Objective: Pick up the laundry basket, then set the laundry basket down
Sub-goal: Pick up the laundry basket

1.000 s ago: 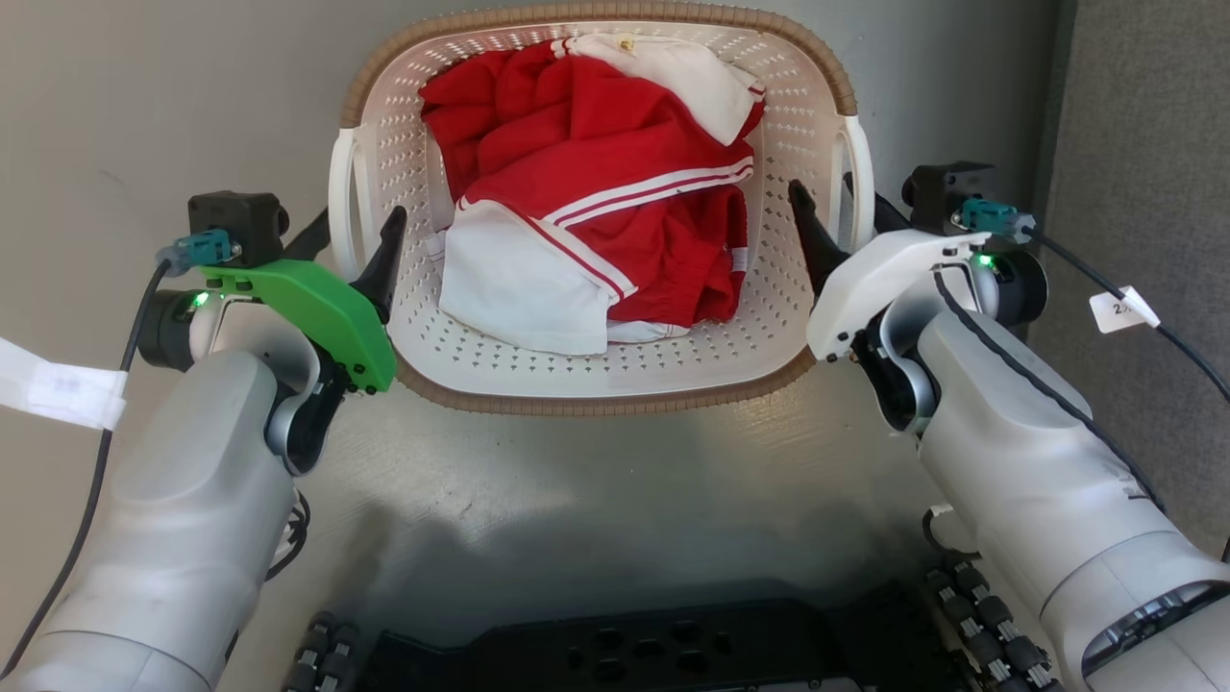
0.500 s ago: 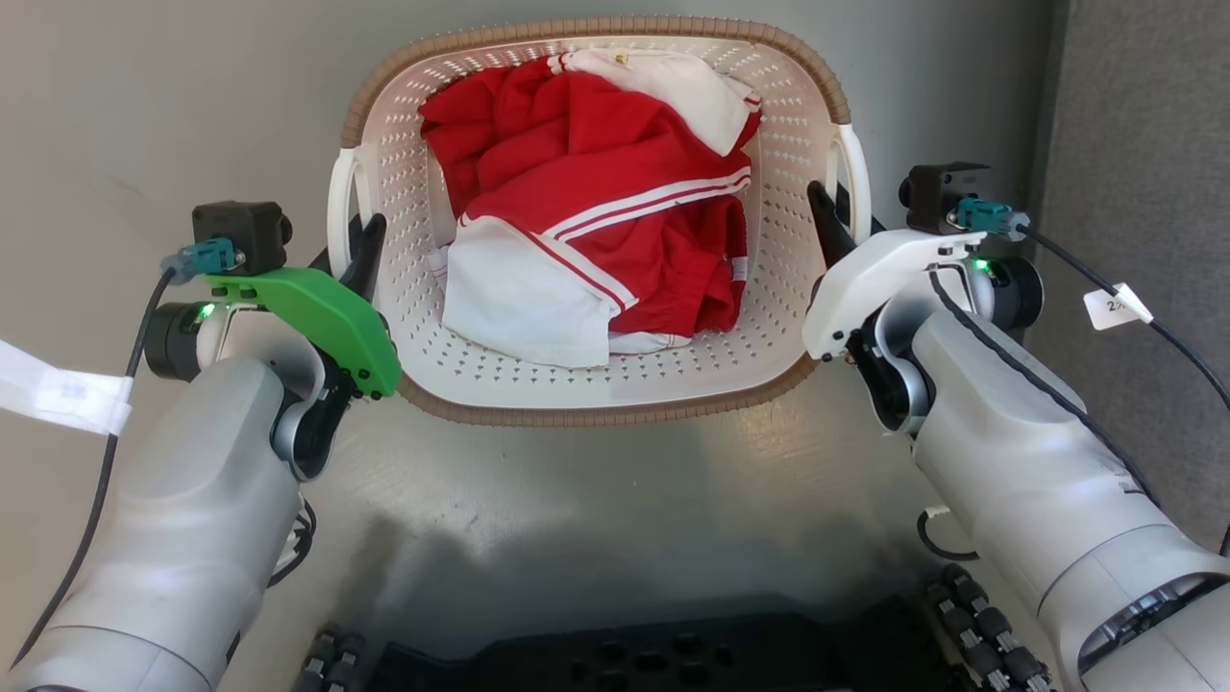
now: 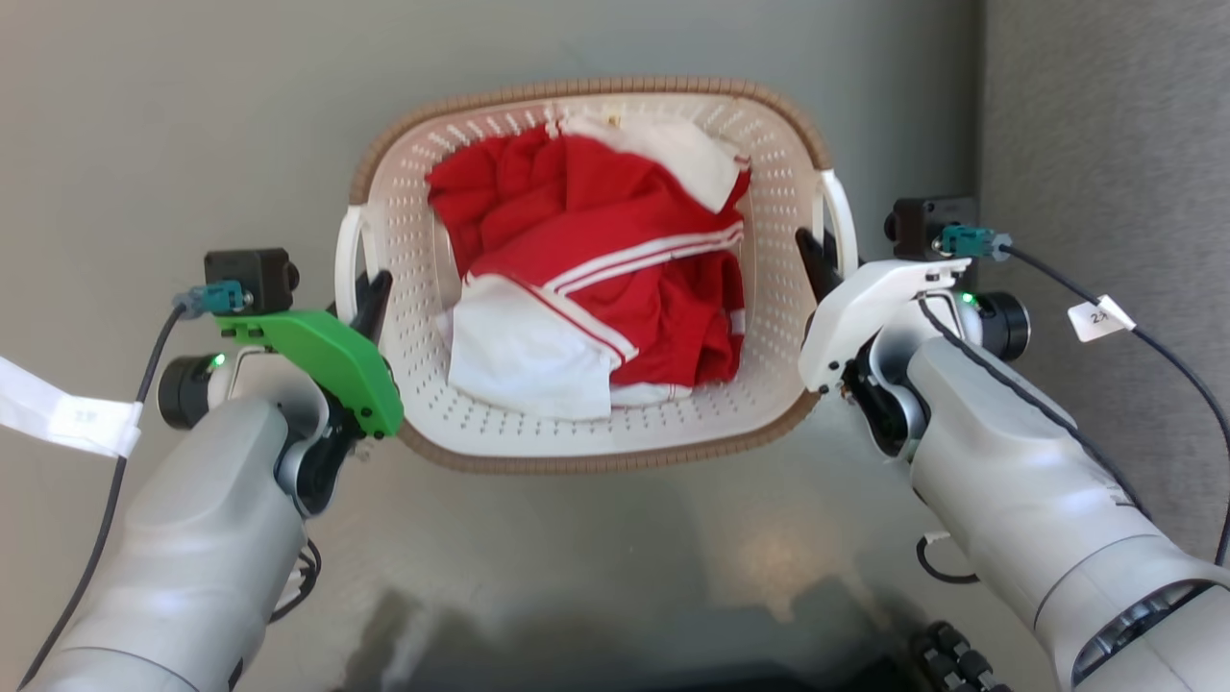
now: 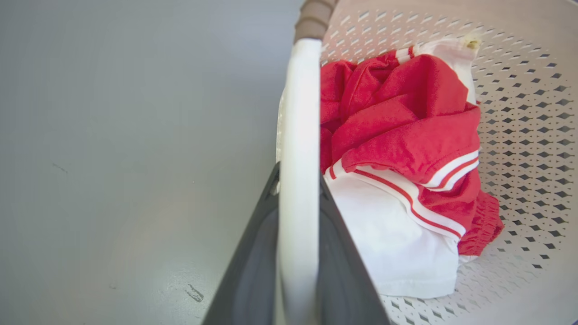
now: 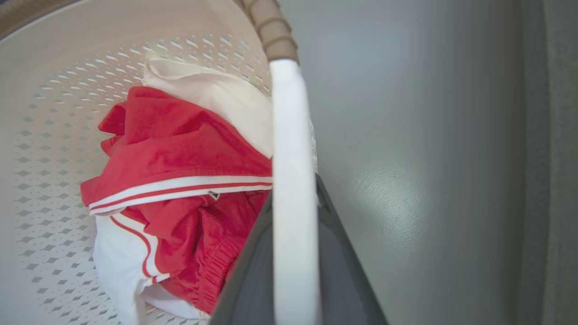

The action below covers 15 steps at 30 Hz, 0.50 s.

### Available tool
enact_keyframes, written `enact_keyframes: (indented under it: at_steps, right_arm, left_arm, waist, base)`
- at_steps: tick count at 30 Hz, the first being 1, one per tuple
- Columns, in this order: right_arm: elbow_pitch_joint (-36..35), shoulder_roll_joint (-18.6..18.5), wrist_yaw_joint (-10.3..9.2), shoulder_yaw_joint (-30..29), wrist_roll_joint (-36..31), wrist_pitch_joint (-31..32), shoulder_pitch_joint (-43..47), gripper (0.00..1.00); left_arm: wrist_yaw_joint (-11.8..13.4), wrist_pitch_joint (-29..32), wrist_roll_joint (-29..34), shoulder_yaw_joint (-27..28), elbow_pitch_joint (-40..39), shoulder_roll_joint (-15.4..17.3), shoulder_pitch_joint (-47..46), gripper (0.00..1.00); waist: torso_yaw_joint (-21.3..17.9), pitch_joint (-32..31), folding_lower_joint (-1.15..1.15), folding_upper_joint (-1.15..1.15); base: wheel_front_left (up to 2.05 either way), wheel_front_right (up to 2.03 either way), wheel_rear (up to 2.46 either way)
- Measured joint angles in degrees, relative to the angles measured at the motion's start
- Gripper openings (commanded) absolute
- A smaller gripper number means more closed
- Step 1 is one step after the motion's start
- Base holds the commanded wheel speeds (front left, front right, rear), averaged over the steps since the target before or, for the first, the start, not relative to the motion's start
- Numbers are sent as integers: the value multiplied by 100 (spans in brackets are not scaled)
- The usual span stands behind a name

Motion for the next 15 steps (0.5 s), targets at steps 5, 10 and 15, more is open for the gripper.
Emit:
enact_keyframes:
  at_steps: [5, 10, 15]
  right_arm:
    - [99, 20, 54, 135, 208, 180, 83, 0]
    - [179, 25, 93, 263, 365, 393, 221, 0]
    - [277, 33, 147, 397, 556, 643, 395, 0]
  left_arm:
    - [-1, 122, -147, -138, 78, 0, 124, 0]
    - [-1, 230, -375, -250, 105, 0, 310, 0]
    - [-1, 415, -499, -382, 141, 0, 515, 0]
  waist:
    - [-50, -385, 0, 0]
    - [-107, -782, 0, 0]
    - [-169, -1184, 0, 0]
  base:
    - [0, 0, 0]
    - [0, 0, 0]
    - [0, 0, 0]
